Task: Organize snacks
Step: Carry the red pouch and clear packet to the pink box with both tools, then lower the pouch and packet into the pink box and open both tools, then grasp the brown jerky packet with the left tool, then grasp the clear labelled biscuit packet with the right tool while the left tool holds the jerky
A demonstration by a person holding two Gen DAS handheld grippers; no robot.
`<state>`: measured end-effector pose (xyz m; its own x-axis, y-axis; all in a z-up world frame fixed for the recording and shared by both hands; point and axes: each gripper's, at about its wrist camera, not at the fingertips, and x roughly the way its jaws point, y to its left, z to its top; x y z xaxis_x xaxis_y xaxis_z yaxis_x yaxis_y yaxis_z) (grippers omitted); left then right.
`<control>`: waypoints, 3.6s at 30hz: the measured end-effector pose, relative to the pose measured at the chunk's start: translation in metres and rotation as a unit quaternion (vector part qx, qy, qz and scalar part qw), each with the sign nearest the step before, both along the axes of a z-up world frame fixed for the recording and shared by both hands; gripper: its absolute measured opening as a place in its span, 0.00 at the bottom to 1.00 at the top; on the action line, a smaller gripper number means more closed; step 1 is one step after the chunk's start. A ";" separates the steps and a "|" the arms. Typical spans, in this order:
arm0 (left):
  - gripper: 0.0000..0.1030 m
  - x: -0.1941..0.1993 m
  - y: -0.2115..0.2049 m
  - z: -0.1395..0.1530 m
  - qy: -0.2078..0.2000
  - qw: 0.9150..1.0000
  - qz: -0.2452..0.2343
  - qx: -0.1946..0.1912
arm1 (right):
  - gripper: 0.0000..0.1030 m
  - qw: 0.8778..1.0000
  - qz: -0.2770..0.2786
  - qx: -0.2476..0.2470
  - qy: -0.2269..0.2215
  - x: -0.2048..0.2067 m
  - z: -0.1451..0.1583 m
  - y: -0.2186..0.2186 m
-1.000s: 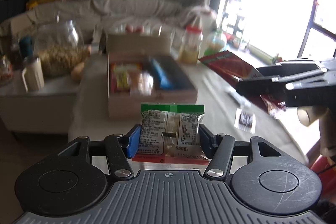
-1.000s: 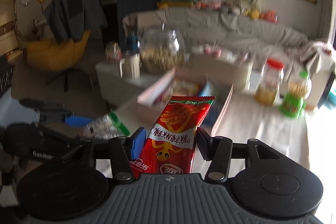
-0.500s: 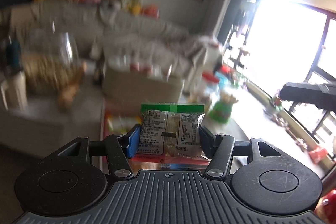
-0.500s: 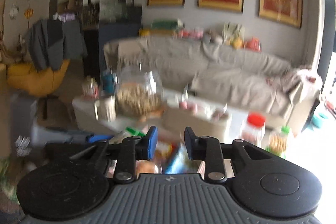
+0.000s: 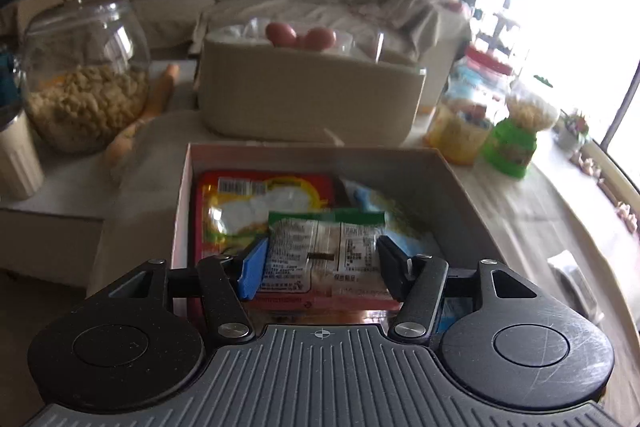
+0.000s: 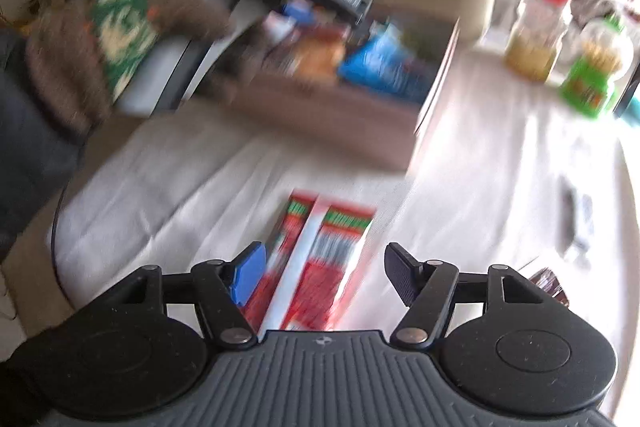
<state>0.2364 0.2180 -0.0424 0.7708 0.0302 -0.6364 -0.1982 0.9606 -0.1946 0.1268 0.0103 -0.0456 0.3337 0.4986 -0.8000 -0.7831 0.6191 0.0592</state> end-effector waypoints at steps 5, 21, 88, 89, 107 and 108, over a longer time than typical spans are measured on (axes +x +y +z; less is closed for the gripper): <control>0.62 -0.034 0.016 0.013 -0.066 0.995 0.012 -0.071 | 0.58 1.000 0.003 -0.014 0.018 -0.010 -0.022 0.004; 0.62 -0.055 -0.005 0.010 -0.066 0.994 -0.089 0.025 | 0.44 0.996 -0.001 0.081 -0.033 0.017 0.069 -0.019; 0.51 -0.045 -0.257 -0.037 0.027 0.956 -0.288 0.041 | 0.71 0.939 -0.313 0.058 -0.134 0.037 -0.031 -0.214; 0.46 -0.043 -0.263 -0.039 0.032 0.956 -0.289 0.047 | 0.71 0.936 -0.323 0.067 -0.127 0.037 -0.032 -0.221; 0.42 -0.046 -0.266 -0.044 0.044 0.954 -0.282 0.089 | 0.71 0.932 -0.339 0.083 -0.096 0.029 -0.049 -0.233; 0.42 -0.052 -0.261 -0.044 0.043 0.955 -0.281 0.085 | 0.71 0.933 -0.335 0.086 -0.098 0.030 -0.046 -0.232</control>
